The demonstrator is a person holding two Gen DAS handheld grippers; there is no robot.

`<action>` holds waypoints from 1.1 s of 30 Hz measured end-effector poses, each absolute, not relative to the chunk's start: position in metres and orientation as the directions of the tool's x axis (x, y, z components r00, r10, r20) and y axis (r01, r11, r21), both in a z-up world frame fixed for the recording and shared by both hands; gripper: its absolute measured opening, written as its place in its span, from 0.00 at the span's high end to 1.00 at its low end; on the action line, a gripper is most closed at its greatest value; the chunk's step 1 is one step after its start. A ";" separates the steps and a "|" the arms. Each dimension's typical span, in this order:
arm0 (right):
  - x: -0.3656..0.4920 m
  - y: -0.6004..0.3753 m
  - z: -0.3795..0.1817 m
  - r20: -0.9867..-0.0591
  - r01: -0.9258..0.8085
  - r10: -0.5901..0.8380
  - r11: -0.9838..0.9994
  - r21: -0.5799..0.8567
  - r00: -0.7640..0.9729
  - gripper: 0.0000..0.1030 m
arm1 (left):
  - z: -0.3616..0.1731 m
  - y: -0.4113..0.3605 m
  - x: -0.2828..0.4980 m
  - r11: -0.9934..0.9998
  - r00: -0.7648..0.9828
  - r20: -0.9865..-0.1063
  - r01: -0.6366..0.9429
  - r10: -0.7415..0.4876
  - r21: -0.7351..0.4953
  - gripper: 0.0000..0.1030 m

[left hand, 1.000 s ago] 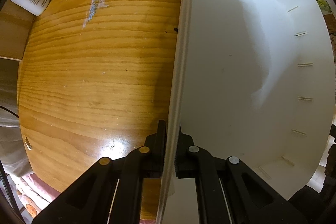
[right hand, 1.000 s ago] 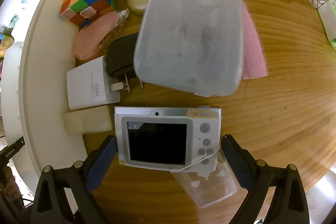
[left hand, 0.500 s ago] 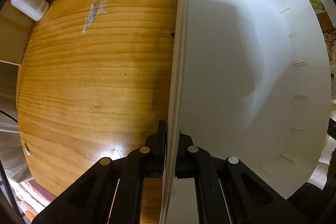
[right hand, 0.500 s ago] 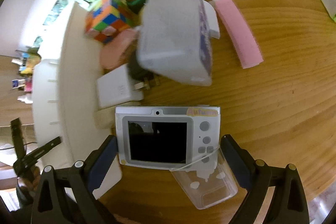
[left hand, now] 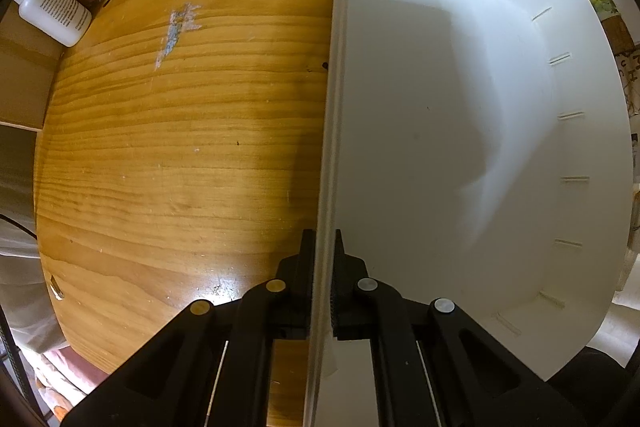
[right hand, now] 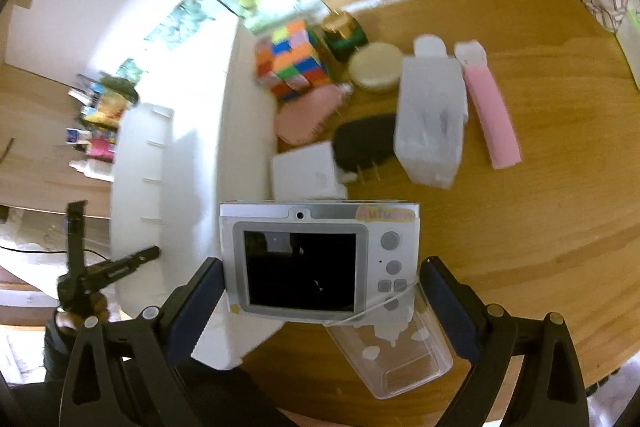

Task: Organize rigid objects
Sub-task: 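Lift the white screened gadget off the desk with the right tool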

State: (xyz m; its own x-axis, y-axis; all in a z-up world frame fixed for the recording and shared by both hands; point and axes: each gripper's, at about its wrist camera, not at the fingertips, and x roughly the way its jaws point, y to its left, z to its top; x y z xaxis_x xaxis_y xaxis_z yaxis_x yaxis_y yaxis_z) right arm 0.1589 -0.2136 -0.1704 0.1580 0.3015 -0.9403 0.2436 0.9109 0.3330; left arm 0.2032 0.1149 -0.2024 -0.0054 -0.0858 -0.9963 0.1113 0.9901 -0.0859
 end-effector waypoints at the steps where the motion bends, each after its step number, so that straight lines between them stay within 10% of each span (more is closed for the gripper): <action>1: 0.158 -0.214 -0.174 -0.946 0.245 0.289 0.916 0.318 0.148 0.05 | -0.204 0.115 0.202 0.990 -0.005 -0.996 0.110 -0.087 -0.087 0.95; 33: 0.154 -0.213 -0.235 -0.998 0.184 0.065 0.981 0.063 -0.006 0.05 | -0.211 0.112 0.203 0.991 -0.029 -0.997 0.114 -0.073 -0.076 0.95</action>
State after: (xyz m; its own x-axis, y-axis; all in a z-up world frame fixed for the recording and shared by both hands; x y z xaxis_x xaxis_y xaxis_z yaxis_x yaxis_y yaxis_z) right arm 0.1543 -0.2126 -0.2355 -0.0057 0.0653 -0.9978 0.1839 0.9809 0.0631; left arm 0.2033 0.1117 -0.2111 -0.0290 -0.0731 -0.9969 0.1140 0.9906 -0.0760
